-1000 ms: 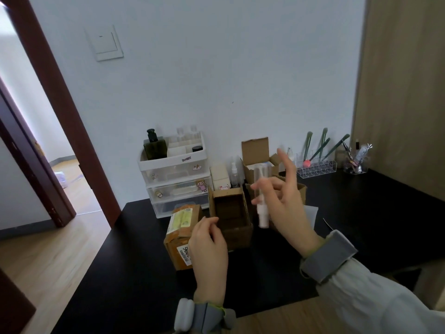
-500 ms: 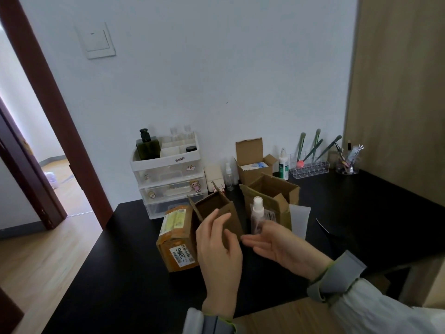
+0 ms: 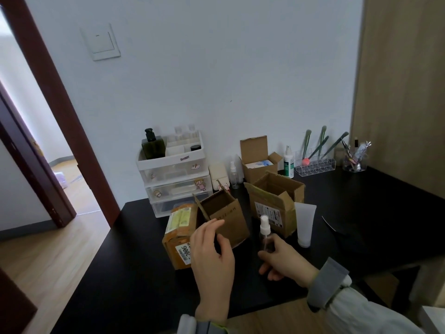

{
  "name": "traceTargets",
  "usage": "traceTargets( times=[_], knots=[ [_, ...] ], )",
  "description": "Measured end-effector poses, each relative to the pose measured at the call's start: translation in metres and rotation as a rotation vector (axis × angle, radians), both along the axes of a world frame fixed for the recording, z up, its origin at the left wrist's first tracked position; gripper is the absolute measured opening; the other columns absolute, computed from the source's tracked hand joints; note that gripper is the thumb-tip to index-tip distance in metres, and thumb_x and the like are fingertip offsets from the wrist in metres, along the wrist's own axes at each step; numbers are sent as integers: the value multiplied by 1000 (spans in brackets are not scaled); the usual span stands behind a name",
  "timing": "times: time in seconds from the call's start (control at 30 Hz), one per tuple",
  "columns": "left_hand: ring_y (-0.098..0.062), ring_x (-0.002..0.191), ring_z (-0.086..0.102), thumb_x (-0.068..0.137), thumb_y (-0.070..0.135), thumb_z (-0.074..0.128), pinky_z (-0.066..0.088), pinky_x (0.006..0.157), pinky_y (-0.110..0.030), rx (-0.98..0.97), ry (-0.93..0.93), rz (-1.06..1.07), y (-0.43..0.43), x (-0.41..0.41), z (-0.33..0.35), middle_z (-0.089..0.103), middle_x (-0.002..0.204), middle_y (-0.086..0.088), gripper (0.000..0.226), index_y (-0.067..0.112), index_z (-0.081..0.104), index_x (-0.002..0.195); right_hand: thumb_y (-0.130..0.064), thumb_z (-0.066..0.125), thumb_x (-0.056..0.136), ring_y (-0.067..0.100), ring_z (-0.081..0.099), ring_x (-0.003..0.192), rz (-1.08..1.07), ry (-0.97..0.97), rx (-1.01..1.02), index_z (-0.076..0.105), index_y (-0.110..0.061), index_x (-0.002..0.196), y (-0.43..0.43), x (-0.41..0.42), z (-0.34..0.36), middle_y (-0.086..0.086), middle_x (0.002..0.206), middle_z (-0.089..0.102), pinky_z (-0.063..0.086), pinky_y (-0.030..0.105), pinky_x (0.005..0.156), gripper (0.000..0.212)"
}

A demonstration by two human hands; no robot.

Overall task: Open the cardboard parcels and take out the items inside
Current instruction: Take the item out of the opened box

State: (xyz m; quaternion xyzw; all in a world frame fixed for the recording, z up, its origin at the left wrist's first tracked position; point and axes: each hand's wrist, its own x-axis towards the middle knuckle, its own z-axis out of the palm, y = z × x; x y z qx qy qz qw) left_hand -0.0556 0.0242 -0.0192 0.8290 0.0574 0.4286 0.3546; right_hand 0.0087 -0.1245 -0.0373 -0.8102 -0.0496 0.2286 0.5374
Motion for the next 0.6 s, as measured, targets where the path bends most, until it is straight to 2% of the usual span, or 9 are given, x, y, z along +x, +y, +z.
traceTargets(
  times=[0.13,0.2,0.3,0.37,0.43,0.53,0.6],
  knots=[
    [-9,114,50,85,7,56,29,88,-12,-11,-11,30,9,0,-3,59,118,3,32,23,61,112,-16,60,90,12,63,48,-13,-5,-39,12,-23,145,-8,-4,10,9,79,72,51,20,45,74],
    [-6,118,42,85,9,57,28,92,-18,-36,-22,87,17,0,-2,52,128,2,37,23,58,119,-16,61,90,13,65,51,-26,-33,-77,10,-26,145,-17,-7,23,9,81,71,52,20,46,76],
    [-18,122,40,86,16,56,33,94,-32,-95,-59,260,37,3,5,41,140,-8,45,17,48,130,-20,58,91,12,67,52,-2,-53,-130,32,-22,134,-37,-11,47,7,78,71,52,20,46,51],
    [-28,128,38,88,22,54,33,100,-41,-151,-42,352,54,6,12,35,146,-12,49,16,41,136,-26,58,91,11,69,53,36,-95,-143,50,-22,117,-53,-14,62,4,70,71,52,18,47,27],
    [-36,133,33,91,30,52,30,104,-51,-192,32,386,72,11,17,32,149,-17,54,15,35,140,-30,57,90,10,69,54,29,-179,-96,59,-25,100,-70,-17,74,0,64,71,51,16,48,12],
    [-43,134,30,89,45,52,27,106,-56,-293,232,365,96,19,19,27,151,-20,68,15,28,145,-33,57,89,11,66,50,-59,-305,48,63,-22,90,-86,-17,88,-2,63,71,49,16,45,12],
    [-43,134,30,81,53,62,28,106,-56,-370,395,316,108,25,19,26,152,-19,86,19,21,148,-31,56,90,9,63,46,-118,-363,107,63,-18,91,-91,-18,94,-3,60,70,48,15,43,15]
  ],
)
